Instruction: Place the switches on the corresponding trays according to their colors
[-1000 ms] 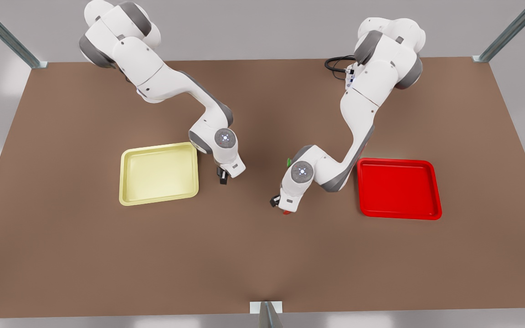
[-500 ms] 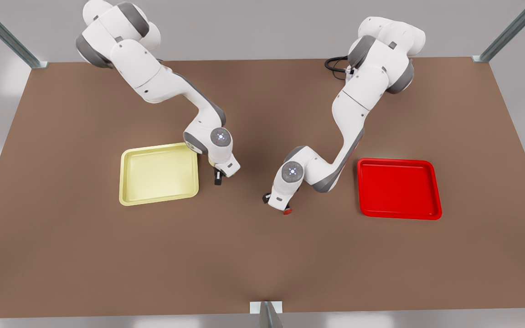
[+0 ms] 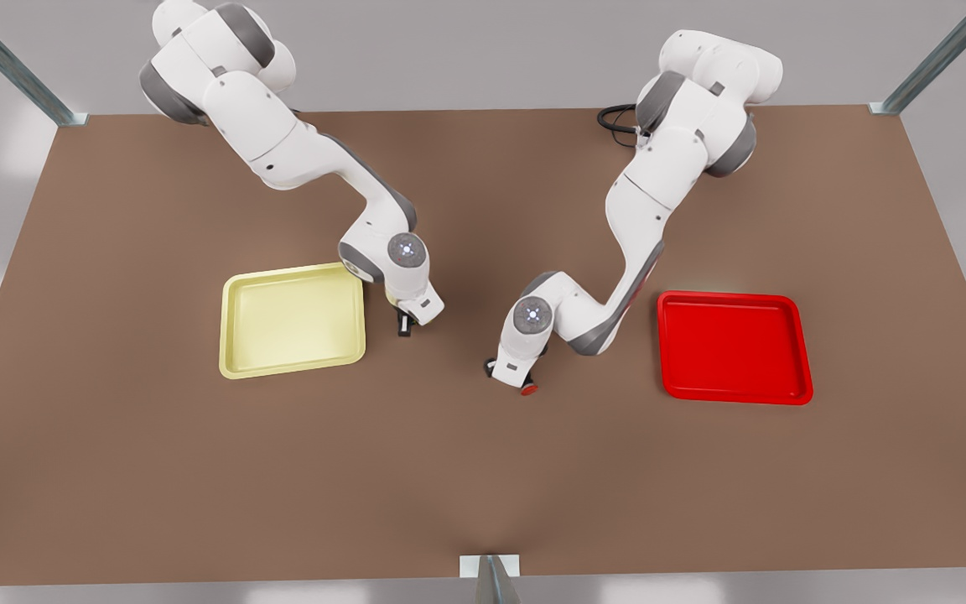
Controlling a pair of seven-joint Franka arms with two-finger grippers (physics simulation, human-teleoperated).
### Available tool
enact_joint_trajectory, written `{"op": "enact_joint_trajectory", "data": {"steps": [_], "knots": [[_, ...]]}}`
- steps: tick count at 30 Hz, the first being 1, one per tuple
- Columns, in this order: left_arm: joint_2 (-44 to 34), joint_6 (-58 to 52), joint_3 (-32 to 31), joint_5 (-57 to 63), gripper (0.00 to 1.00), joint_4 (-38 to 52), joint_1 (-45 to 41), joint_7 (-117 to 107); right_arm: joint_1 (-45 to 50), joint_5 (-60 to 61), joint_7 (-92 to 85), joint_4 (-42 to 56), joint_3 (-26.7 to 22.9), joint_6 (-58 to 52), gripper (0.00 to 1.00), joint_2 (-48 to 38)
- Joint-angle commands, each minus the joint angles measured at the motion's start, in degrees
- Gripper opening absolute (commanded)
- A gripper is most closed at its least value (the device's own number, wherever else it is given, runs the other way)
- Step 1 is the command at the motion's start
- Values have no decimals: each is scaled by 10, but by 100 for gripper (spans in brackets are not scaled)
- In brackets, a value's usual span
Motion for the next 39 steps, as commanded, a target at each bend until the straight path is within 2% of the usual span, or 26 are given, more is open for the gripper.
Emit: {"op": "enact_joint_trajectory", "data": {"steps": [1, 4, 5, 6, 7, 13, 14, 15, 17, 19, 20, 21, 23, 26, 28, 29, 30, 32, 33, 34, 36, 39], "knots": [[0, -3, 1, 26, 73, 1, -1, -5, 0, 0, 0, 0, 0, 0, 57, 0], [0, -3, 1, 26, 63, 1, -1, -5, -2, 0, 0, -2, 1, 0, 57, -2], [-1, -4, 1, 26, 62, 1, -1, -5, -2, 0, 0, -4, 1, 1, 61, -4], [-3, -4, 1, 24, 63, 3, -1, -12, -2, 0, 0, -10, 1, 8, 67, -8], [-5, -4, 1, 25, 66, 4, -1, -13, -3, 0, 0, -20, 1, 32, 67, -9], [-7, -6, 2, 26, 72, 6, -1, -34, 1, 0, 0, -18, 1, 32, 70, -11], [-11, -13, 1, 24, 79, 10, -1, -43, 0, 0, -1, -17, 0, 32, 70, -8], [-21, -17, 1, 20, 81, 9, -1, -46, 0, 0, 0, -17, 1, 31, 70, -7], [-35, -40, 0, 2, 99, 11, -1, -51, 1, 0, -1, -15, 0, 31, 70, -4], [-19, -68, 0, -7, 99, 60, -8, -139, 3, 0, -4, -15, 0, 32, 67, -4], [7, -89, 2, 0, 100, 110, -19, -188, 4, 0, -6, -15, 1, 32, 55, -4], [22, -118, 1, 1, 100, 153, -20, -216, 4, -1, -7, -12, 1, 32, 46, 0], [51, -139, 4, 27, 100, 196, -30, -293, 4, -1, -7, -12, 1, 32, 44, 1], [49, -181, 5, 75, 100, 170, -36, -317, 4, 0, -7, -11, 1, 31, 46, 1], [52, -152, 7, 76, 100, 152, -36, -353, 4, 0, -7, -11, 1, 31, 50, 1], [63, -150, 7, 91, 100, 159, -37, -368, 3, 0, -7, -11, 1, 31, 56, 0], [72, -148, 7, 91, 100, 182, -42, -383, 3, 0, -5, -11, 1, 31, 69, 1], [72, -149, 8, 92, 100, 184, -47, -389, 4, 0, -4, -11, 1, 32, 87, 1], [72, -150, 8, 93, 100, 184, -52, -396, 4, 0, -3, -11, 1, 32, 93, 1], [72, -149, 15, 96, 88, 183, -52, -395, 4, 0, -3, -11, 1, 35, 96, 2], [79, -146, 21, 111, 82, 184, -52, -390, 4, 0, -2, -10, 1, 34, 97, 5], [79, -141, 27, 117, 82, 184, -52, -389, 4, 0, -4, -6, 1, 33, 94, 10]]}}
